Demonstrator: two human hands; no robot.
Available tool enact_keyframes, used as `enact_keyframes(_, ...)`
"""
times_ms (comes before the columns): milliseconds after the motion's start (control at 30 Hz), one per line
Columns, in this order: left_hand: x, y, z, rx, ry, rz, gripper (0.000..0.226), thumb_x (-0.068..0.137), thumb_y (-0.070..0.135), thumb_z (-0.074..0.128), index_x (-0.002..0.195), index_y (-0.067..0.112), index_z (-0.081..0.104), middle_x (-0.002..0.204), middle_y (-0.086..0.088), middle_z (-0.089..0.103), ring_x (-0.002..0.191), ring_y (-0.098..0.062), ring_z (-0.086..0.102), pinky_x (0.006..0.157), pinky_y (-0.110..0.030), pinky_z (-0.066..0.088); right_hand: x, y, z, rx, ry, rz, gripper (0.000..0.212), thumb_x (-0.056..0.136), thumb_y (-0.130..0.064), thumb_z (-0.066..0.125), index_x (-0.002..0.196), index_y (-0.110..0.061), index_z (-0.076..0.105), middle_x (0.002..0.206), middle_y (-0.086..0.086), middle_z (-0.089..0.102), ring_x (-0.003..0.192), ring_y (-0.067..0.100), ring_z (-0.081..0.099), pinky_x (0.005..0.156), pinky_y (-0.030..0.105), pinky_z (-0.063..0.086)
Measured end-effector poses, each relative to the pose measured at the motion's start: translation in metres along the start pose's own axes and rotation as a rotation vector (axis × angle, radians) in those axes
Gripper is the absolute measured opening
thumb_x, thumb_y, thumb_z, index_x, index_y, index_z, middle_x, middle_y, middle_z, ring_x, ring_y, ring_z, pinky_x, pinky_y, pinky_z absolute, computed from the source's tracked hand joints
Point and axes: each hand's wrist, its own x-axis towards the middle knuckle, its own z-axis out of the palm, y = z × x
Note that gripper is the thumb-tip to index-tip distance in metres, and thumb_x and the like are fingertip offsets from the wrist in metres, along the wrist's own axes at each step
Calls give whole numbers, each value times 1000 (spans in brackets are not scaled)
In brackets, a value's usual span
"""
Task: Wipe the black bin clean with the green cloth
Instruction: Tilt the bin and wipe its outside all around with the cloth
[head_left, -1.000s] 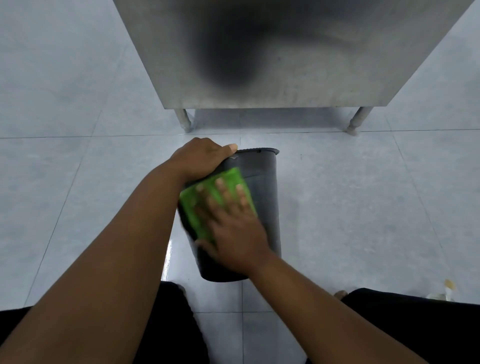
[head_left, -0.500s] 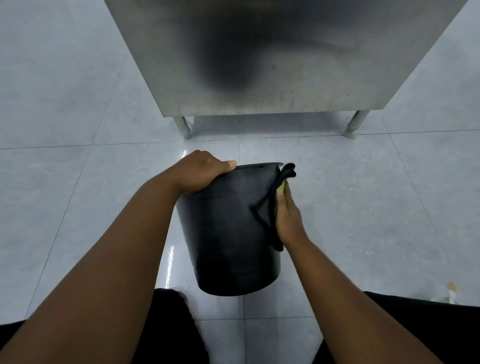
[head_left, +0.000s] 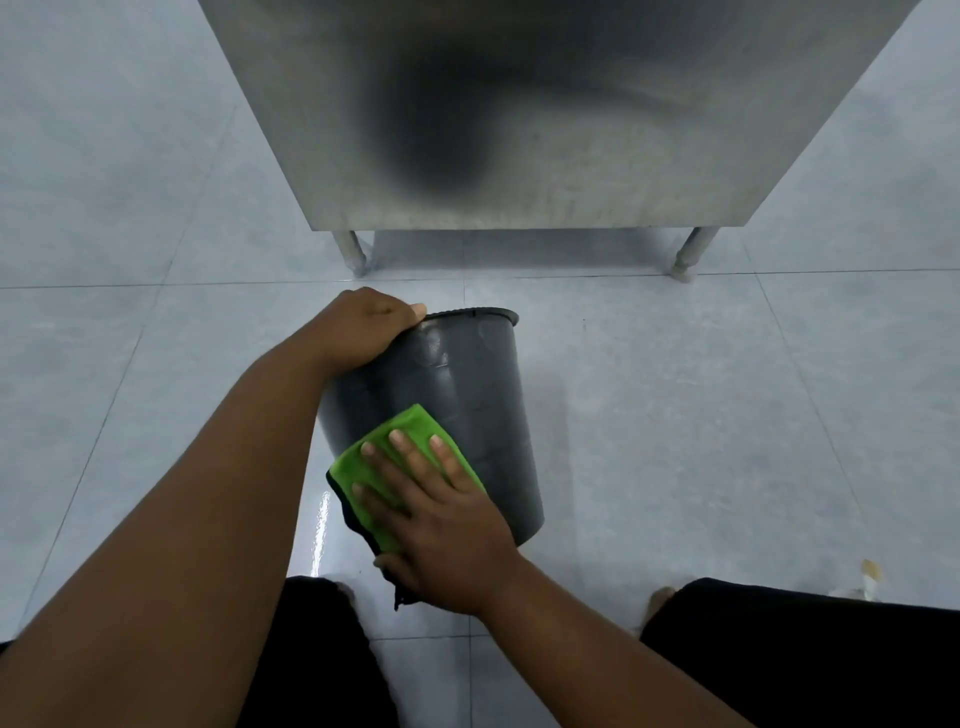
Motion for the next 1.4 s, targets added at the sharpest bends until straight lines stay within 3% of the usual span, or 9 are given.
enact_keyframes(133,6,14,3,136,-92,70,35,100,30,41,100,11,70,103,5,65,102,-16,56,88,-28,39,-4,1,4,9,6,-29,64,92,-55,52,147,-23,45,167,9,17,155,33,1,124,54,3)
enact_keyframes(233,8,6,12,188,-6,14,59,97,57,37,73,9,60,84,-3,66,87,-25,60,86,-39,48,-5,5,5,59,65,-37,56,97,-55,49,144,-25,51,165,6,24,155,30,7,124,53,9)
enact_keyframes(333,7,1,15,202,74,35,59,98,55,42,52,17,41,62,3,52,74,-26,53,75,-37,44,-8,23,4,77,141,63,57,100,-52,45,151,-26,42,165,1,23,155,27,9,124,53,10)
enact_keyframes(600,6,-19,10,108,141,13,59,96,54,47,61,7,48,60,-3,55,67,-23,53,70,-37,46,-18,64,11,305,218,383,65,101,-57,28,158,-28,16,168,9,6,155,32,2,123,53,15)
enact_keyframes(700,4,-29,11,17,149,-15,58,96,52,51,57,8,49,60,-8,56,64,-24,52,67,-36,43,-18,65,9,472,300,624,67,100,-56,31,157,-23,23,164,8,22,151,25,22,121,40,22)
enact_keyframes(867,4,-35,15,-12,158,-36,63,97,51,51,73,-7,59,80,-25,67,80,-33,63,74,-37,48,-24,68,9,656,324,981,63,92,-55,36,137,-17,56,122,4,61,113,24,56,93,45,51)
enact_keyframes(1067,4,-35,13,-56,108,-69,66,94,54,52,79,-10,61,81,-27,66,70,-23,56,70,-34,45,-21,83,-5,823,302,1049,12,87,-31,74,90,-20,72,80,-2,66,74,16,62,73,32,51)
enact_keyframes(1200,3,-35,9,-145,66,-128,64,92,57,54,76,-5,60,73,-19,59,71,-19,55,69,-32,41,-20,106,-23,1045,200,1042,17,84,-22,78,76,-23,63,77,-5,65,72,13,58,72,31,47)
enact_keyframes(1400,1,-34,5,-205,74,-168,45,95,51,50,74,12,51,71,-10,49,67,-20,47,67,-34,33,0,137,-88,985,293,878,19,89,-19,73,78,-24,58,77,-8,62,74,10,57,73,29,44)
